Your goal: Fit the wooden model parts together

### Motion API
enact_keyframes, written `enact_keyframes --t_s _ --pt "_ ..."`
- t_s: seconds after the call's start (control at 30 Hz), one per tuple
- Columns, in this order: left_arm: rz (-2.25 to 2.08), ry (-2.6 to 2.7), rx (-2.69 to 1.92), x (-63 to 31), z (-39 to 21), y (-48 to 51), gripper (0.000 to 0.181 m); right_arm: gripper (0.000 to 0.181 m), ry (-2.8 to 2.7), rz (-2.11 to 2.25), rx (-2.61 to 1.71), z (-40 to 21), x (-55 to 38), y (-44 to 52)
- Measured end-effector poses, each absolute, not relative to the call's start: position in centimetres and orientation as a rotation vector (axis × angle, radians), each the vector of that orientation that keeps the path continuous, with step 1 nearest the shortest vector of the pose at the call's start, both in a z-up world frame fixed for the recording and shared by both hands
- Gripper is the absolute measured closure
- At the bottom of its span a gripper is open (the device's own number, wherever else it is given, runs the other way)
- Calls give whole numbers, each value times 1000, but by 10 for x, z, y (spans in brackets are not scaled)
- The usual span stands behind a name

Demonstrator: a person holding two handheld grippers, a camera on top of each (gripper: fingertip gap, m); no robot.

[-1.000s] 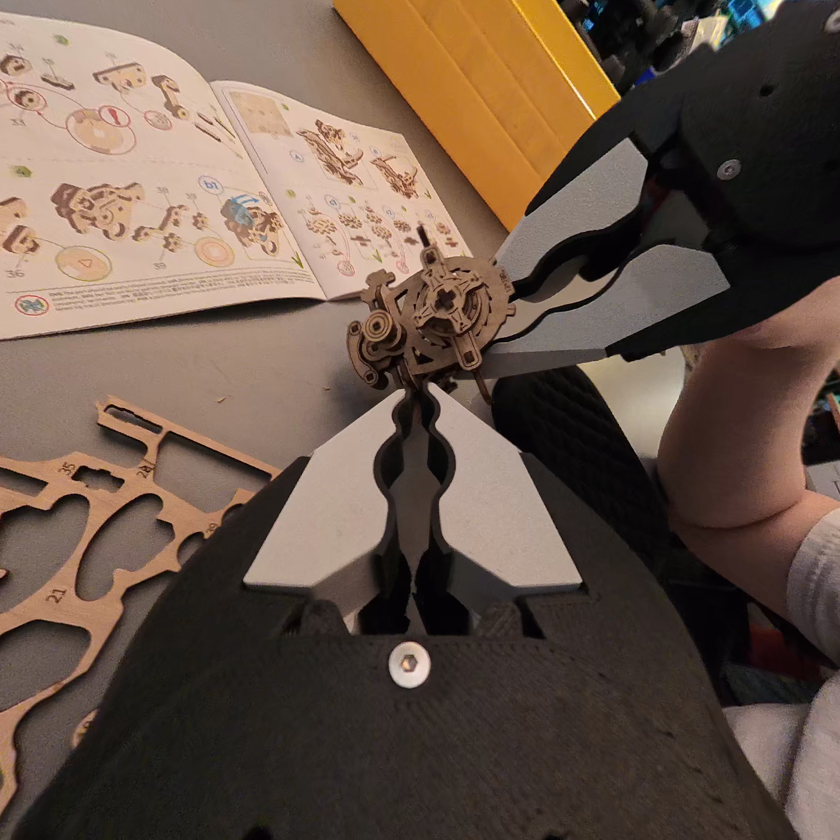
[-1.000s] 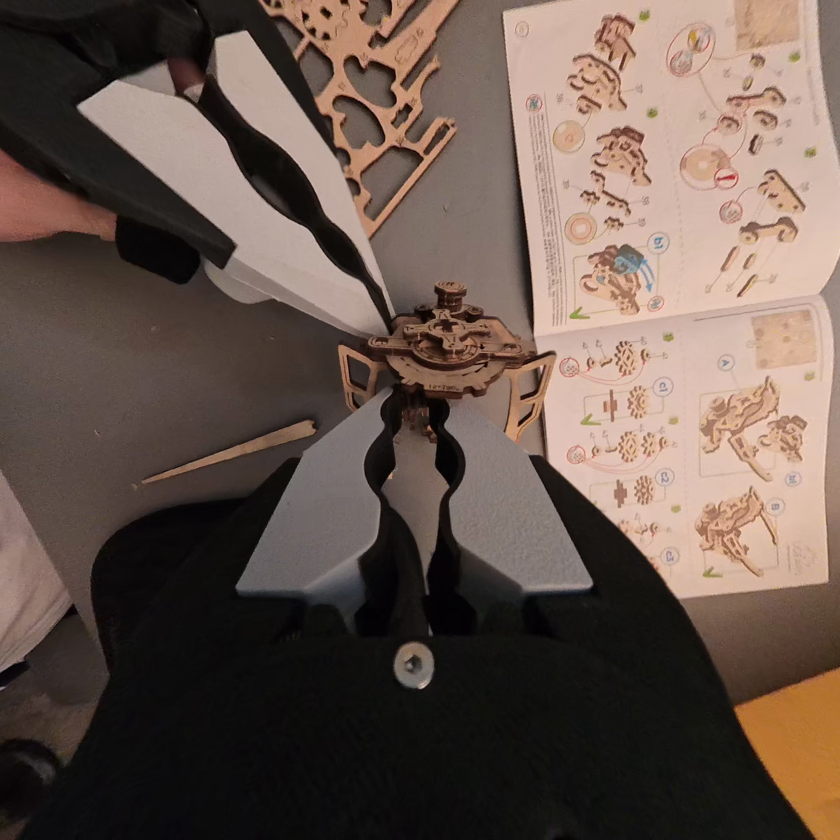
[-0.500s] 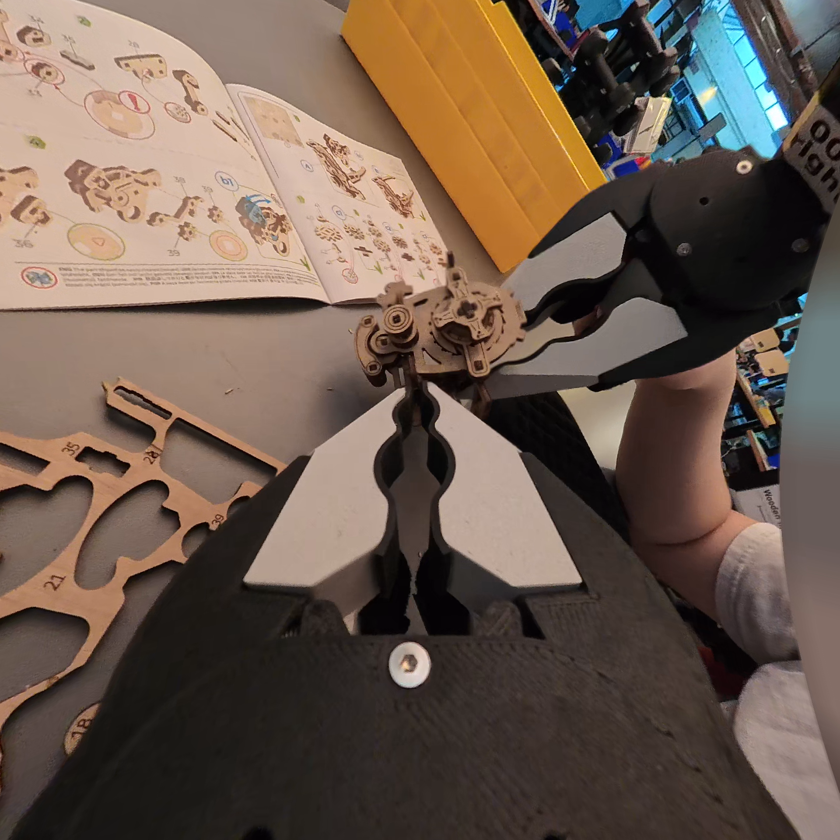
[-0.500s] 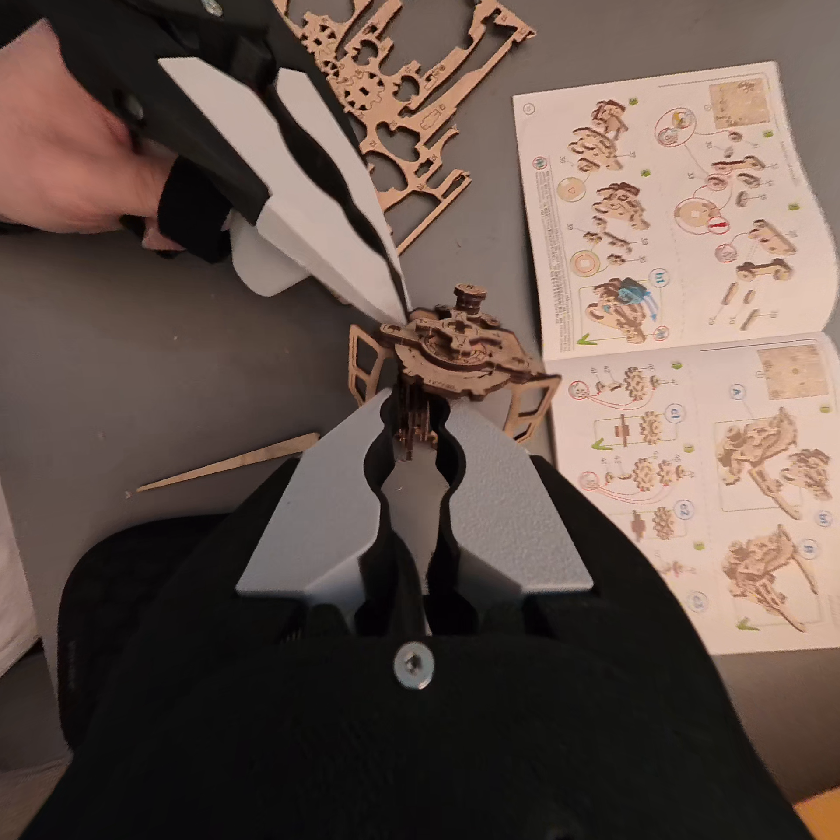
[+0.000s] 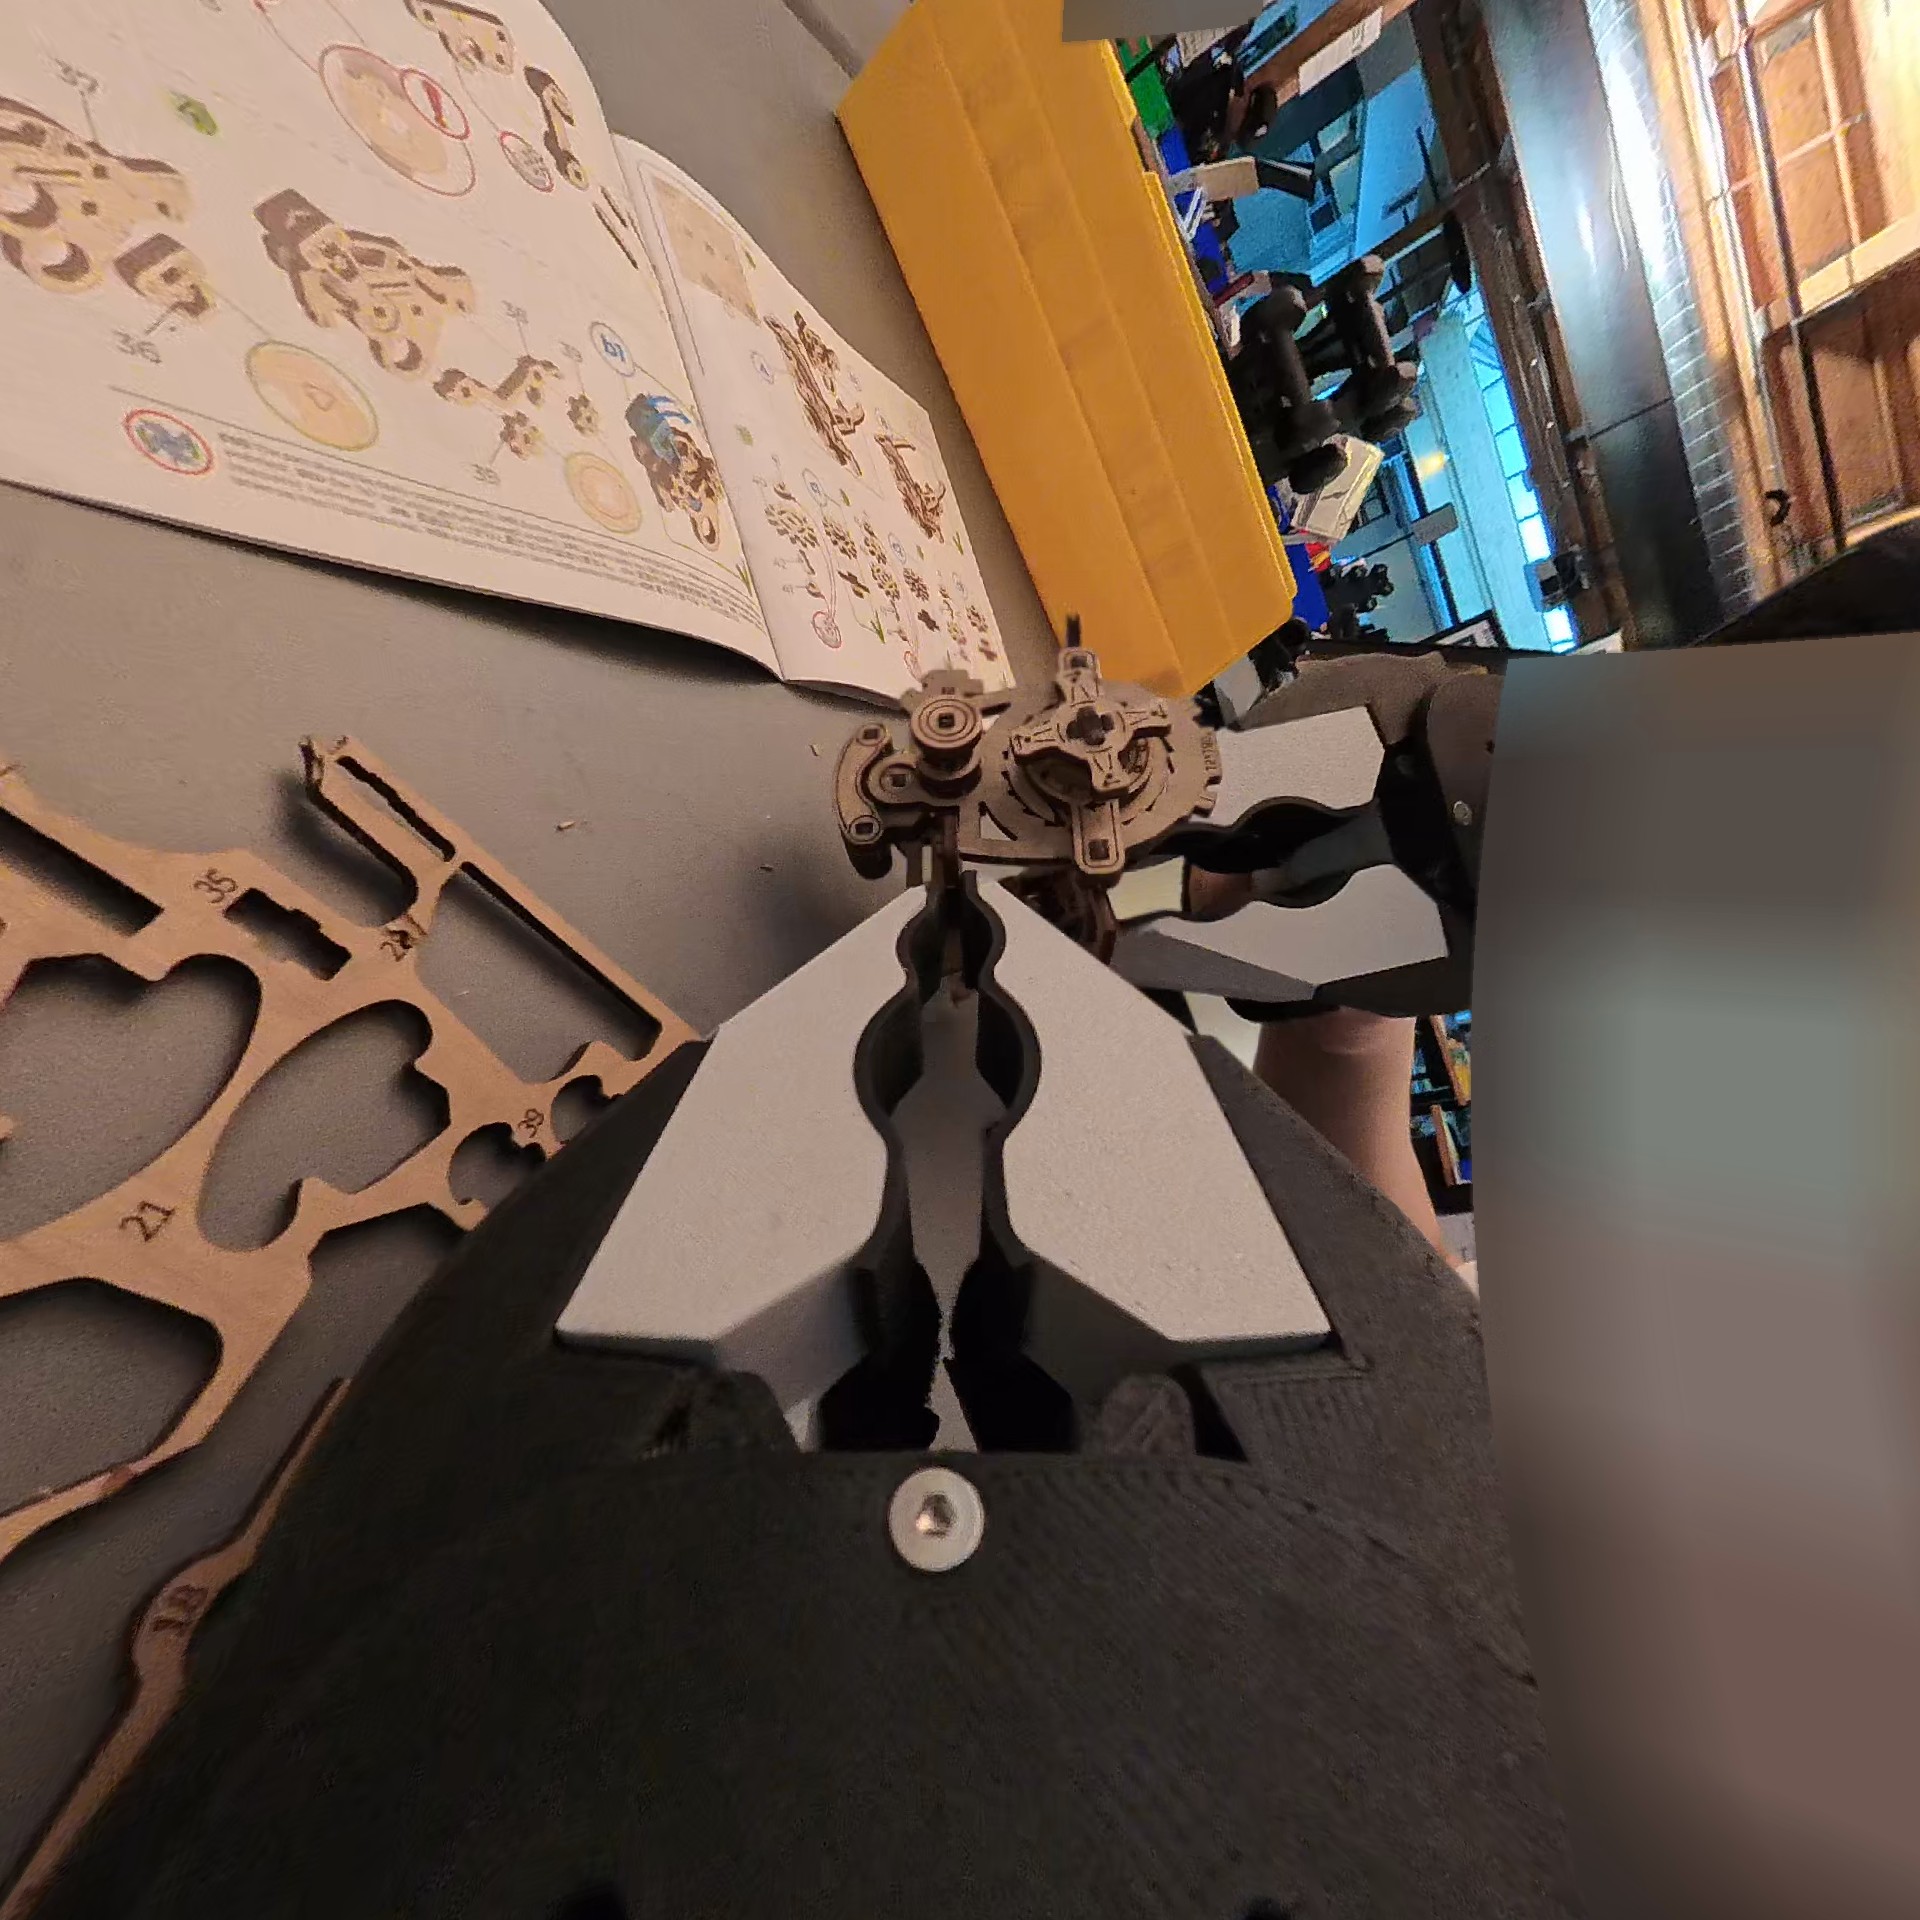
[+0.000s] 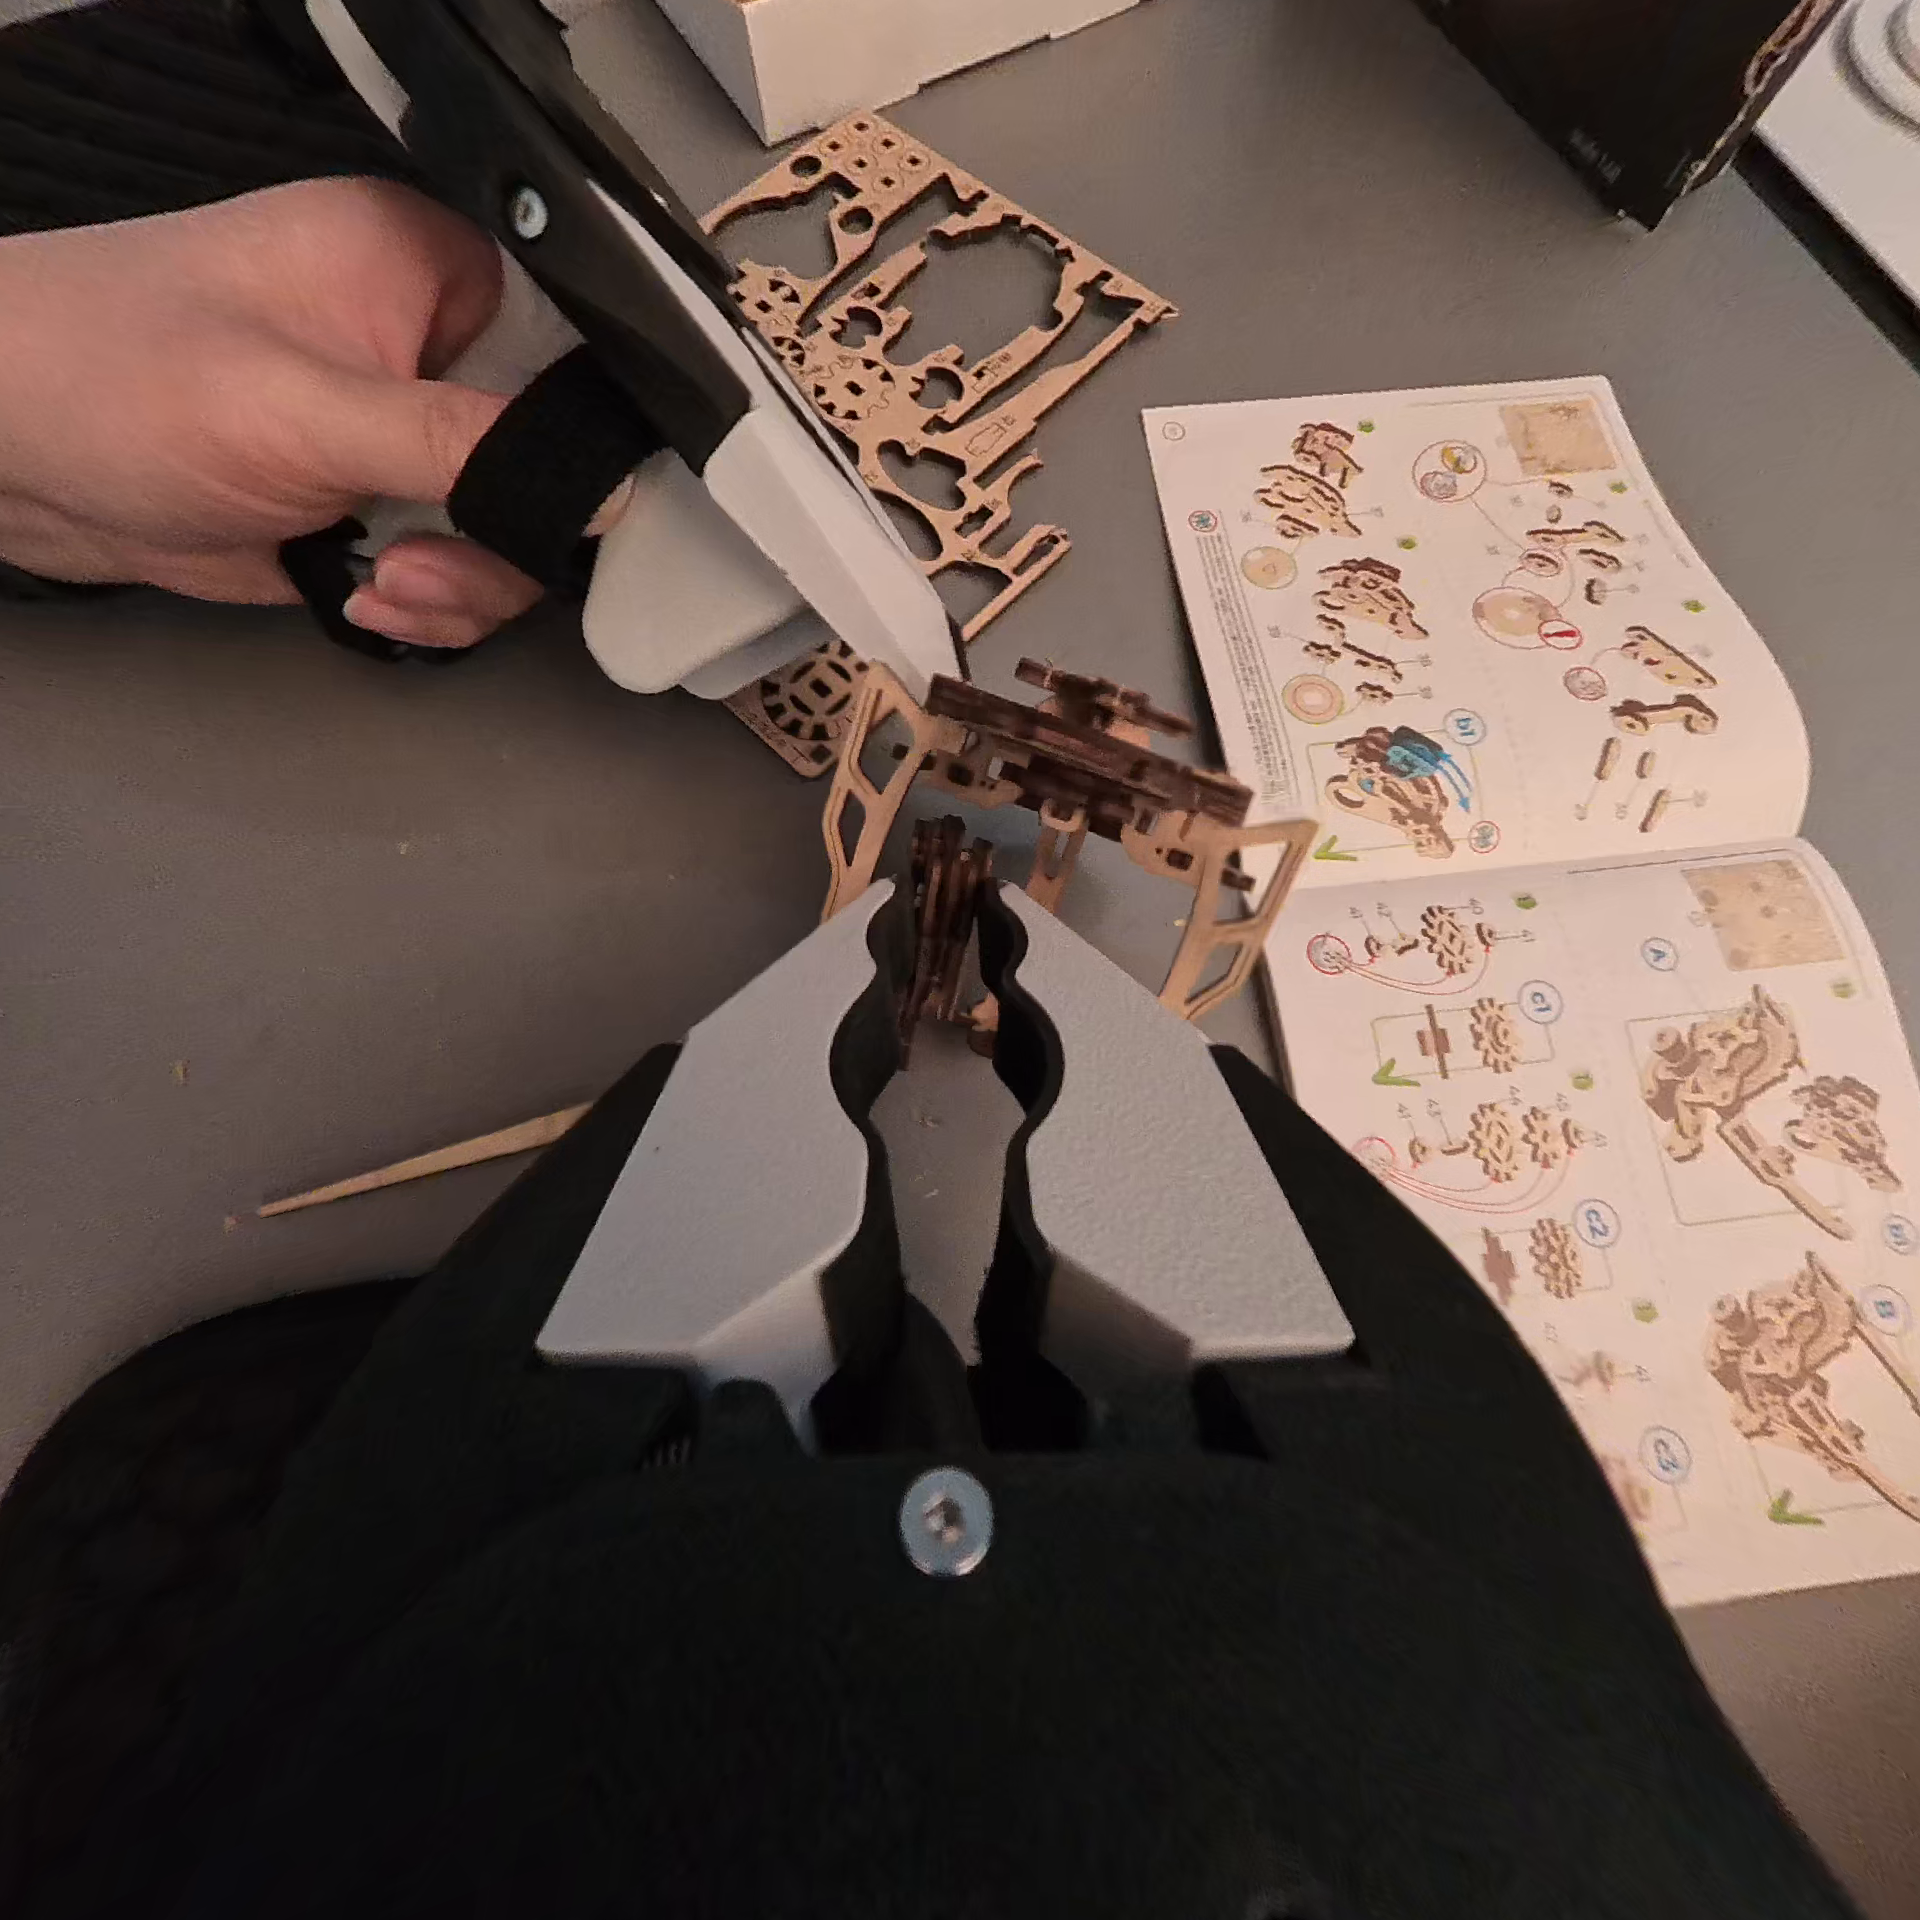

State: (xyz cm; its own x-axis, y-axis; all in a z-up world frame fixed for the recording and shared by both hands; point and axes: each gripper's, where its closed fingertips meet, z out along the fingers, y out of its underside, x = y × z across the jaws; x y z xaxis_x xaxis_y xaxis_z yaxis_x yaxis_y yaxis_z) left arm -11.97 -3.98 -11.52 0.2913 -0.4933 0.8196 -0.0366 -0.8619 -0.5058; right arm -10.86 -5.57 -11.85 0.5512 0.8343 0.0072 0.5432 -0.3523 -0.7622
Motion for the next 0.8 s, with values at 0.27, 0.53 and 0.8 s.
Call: enact_keyframes --t_s 0.27,0.53,0.8 --pt "-1607 454 -2165 -121 -111 -38 181 170 -998 594 -2028 -104 -112 -50" --pt "-1580 491 -2160 -118 -110 -41 181 171 -929 631 -2098 -106 -109 -46" --pt "-1563 521 -2159 -117 -109 -43 181 171 -894 761 -2127 -107 -109 -49"
